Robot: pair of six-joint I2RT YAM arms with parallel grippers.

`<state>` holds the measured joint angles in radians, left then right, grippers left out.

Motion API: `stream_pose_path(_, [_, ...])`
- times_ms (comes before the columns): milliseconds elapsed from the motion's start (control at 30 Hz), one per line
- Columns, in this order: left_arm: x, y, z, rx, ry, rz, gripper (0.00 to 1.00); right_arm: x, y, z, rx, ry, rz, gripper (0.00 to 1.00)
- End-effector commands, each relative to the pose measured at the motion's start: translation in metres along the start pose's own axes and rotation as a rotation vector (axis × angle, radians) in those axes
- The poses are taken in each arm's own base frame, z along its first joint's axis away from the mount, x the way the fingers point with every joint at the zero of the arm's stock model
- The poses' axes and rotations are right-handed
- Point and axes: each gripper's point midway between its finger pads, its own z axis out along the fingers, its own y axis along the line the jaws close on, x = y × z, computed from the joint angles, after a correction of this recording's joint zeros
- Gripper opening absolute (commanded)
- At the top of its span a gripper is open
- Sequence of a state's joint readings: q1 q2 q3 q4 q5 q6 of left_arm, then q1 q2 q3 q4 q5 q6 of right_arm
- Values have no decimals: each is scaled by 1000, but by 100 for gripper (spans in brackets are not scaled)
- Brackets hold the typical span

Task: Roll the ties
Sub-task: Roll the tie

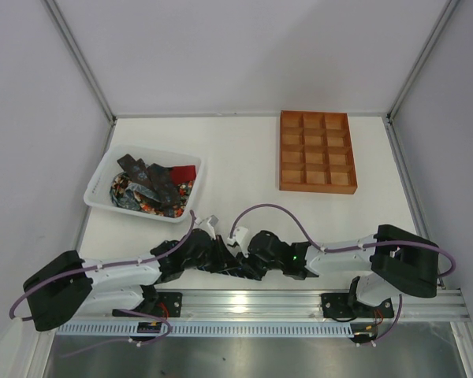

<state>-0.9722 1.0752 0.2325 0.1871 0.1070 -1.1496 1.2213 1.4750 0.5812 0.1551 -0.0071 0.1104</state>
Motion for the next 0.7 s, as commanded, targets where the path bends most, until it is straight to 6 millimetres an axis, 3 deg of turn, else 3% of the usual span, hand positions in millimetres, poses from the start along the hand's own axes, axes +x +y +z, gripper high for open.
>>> stream_pose_path(0, [-2,-4,3,20,-6,21,14,-4,3,-5,0,4,-15,30])
stream_pose_path(167, [3,6,5,8,8,6,11,-16,-7,-16,61,-38,17,43])
stream_pose_path(467, [1,0,7,23,8,12,11,-35,-28,-49,166,-104,168,63])
stream_pose_path(600, [3,-2,12,18,23,24,10,-33,-44,-70,260,-106,418,66])
stream_pose_path(667, [4,0,13,19,26,21,9,-21,-53,-81,278,-78,550,68])
